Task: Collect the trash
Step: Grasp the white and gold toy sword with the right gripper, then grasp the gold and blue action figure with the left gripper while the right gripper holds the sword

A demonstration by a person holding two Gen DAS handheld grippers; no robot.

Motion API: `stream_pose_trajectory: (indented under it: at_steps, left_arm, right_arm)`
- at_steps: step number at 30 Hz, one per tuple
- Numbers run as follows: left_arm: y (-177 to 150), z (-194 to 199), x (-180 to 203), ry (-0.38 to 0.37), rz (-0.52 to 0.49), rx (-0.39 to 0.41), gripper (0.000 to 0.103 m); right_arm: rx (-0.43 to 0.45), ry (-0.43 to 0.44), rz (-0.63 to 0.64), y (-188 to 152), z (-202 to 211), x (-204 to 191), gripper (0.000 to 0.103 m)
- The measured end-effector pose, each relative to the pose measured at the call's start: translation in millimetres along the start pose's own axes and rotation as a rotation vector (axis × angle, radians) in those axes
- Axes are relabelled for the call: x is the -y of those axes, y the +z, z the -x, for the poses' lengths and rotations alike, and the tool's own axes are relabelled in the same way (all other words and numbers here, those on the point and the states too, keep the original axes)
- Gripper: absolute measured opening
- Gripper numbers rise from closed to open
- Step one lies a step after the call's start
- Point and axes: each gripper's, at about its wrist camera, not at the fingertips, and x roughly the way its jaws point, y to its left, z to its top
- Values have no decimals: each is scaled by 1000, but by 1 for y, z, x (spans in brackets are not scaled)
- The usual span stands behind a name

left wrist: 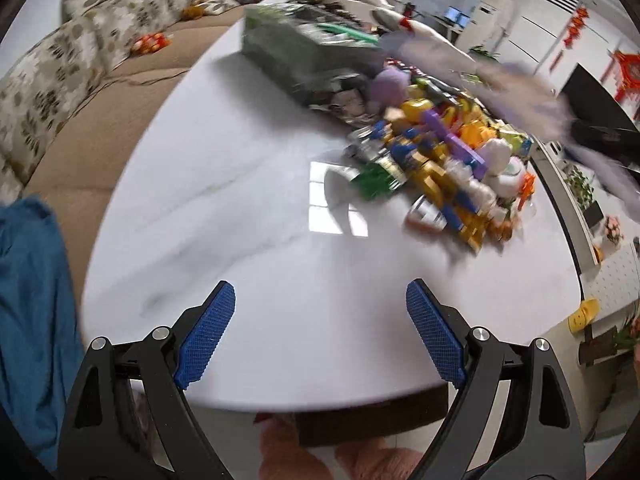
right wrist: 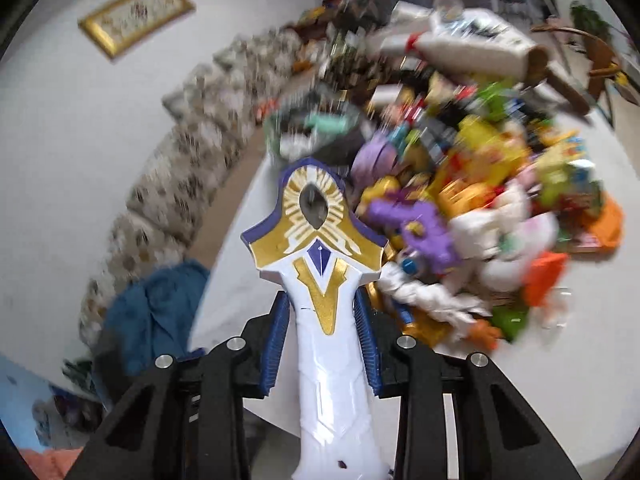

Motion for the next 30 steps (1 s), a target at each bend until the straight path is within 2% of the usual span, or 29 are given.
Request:
stream_pose_trajectory:
  at_steps: [3,6,8,10,14,16,18,20,23,25,26,27,30]
  left_arm:
    - [23,-30,18,-51,20,-51,85]
    - [45,-64,37,-88,67,-104,85]
    - [62,-86,44,-141,148,-165,85]
    - [78,-103,44,-192,279,-193,85]
    - [98,-133,41,-221,456,-243,85]
    - [103,-148,37,-217,539,-276,77]
    - [109,-151,35,-181,575,-282,75]
    - [113,-157,33,-184,616,-293,74]
    - [115,-163,34,-146,635,-329,62]
    - [104,-164,34,-209,693,-365,45]
    - [98,-164,35,-256,724,-373,41]
    - [94,-162,35,-272,724,-377,38]
    - [87,-166,41,-256,722,-418,40]
  right_arm:
    - [94,-37,-5,-1,43,8,33]
    - [130,-77,-17,-9,67,22,33]
    - [144,-105,-38,-17,78,32,33]
    - [152,-119,-59,-23,83,42,33]
    - [156,-123,-103,-35,91,60,33]
    - [158,-117,-107,-39,93,62,33]
    - [157,-108,-111,-41,95,65,33]
    - [150,-101,-115,-42,92,66,33]
    - [138,-85,-121,-45,88,68,33]
    - [135,-71,-120,-45,85,67,33]
    - [135,-65,-116,-44,84,66,33]
    - [134,-63,-113,-44,83,66,33]
    - [128,-52,-110,-42,80,65,33]
